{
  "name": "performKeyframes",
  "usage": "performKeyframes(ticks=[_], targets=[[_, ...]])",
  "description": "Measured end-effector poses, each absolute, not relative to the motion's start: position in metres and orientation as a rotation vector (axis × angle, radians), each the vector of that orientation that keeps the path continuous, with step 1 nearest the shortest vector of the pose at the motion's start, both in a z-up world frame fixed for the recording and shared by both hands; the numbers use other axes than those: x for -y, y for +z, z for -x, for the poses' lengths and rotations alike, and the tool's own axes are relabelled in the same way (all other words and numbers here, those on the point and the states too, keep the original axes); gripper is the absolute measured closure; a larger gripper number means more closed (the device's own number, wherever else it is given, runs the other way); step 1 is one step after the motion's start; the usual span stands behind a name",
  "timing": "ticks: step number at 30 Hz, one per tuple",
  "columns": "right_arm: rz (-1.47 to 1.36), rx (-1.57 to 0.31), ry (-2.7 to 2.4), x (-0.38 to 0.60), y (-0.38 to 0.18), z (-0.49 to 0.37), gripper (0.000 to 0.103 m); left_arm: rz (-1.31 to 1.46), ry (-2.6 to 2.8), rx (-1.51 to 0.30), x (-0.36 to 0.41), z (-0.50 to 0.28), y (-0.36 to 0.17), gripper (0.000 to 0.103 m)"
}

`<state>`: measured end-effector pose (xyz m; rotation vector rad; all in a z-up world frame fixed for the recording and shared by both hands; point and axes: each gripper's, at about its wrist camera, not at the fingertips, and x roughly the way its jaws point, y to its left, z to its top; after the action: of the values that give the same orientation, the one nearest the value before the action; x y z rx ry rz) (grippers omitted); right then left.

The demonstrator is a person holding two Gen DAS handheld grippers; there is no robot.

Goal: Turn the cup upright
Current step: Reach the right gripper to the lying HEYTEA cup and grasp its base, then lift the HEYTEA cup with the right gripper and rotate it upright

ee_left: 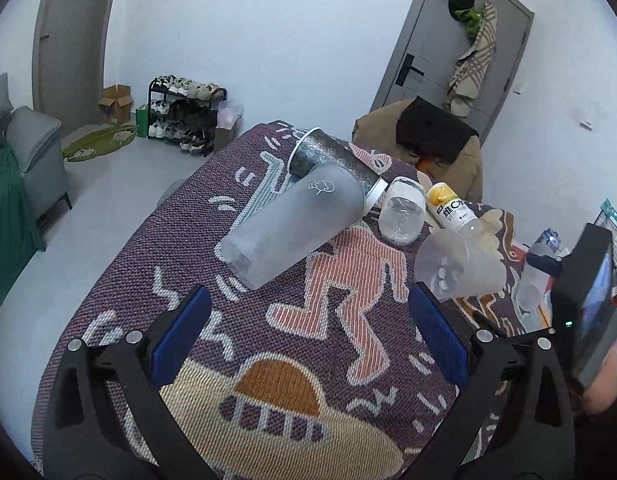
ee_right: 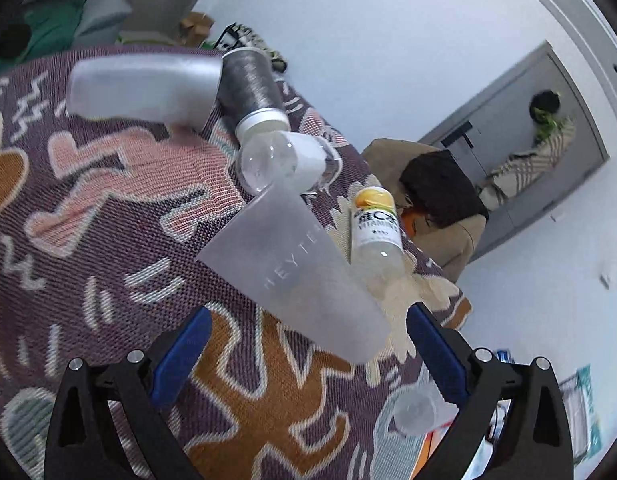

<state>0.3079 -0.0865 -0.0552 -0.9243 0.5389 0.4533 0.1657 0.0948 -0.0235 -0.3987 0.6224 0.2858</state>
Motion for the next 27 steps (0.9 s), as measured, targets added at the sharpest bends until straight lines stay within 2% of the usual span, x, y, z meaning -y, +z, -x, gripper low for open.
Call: performKeyframes(ticks=[10,17,18,19,21,23,27], targets=[[1.139,-0.496,0.488,0.063,-0.091,-0.332,0.008,0.413,0.298,-0.64,-0.105,-0.183,-0.032,0.005],[1.112,-0.579,0.616,0.066,-0.093,-0.356,0.009,0.418,0.303,-0.633,-0.112,-0.178,-0.032,0.005],[1.105,-0.595,0.64,0.067,-0.092,-0.359,0.017,0.42,0.304,-0.635,-0.113,-0.177,-0.032,0.005],[1.095,-0.629,0.67,0.068,-0.09,-0.362,0.018,0.424,0.306,-0.636,-0.114,-0.176,-0.032,0.005],[1.114,-0.635,0.655,0.069,-0.087,-0.363,0.031,0.428,0.309,-0.628,-0.116,-0.17,-0.028,0.005],[1.095,-0.651,0.664,0.071,-0.077,-0.358,0.035,0.42,0.309,-0.617,-0.117,-0.165,-0.024,0.005],[1.01,-0.678,0.7,0.078,-0.052,-0.338,0.036,0.42,0.308,-0.595,-0.119,-0.154,-0.015,0.005]])
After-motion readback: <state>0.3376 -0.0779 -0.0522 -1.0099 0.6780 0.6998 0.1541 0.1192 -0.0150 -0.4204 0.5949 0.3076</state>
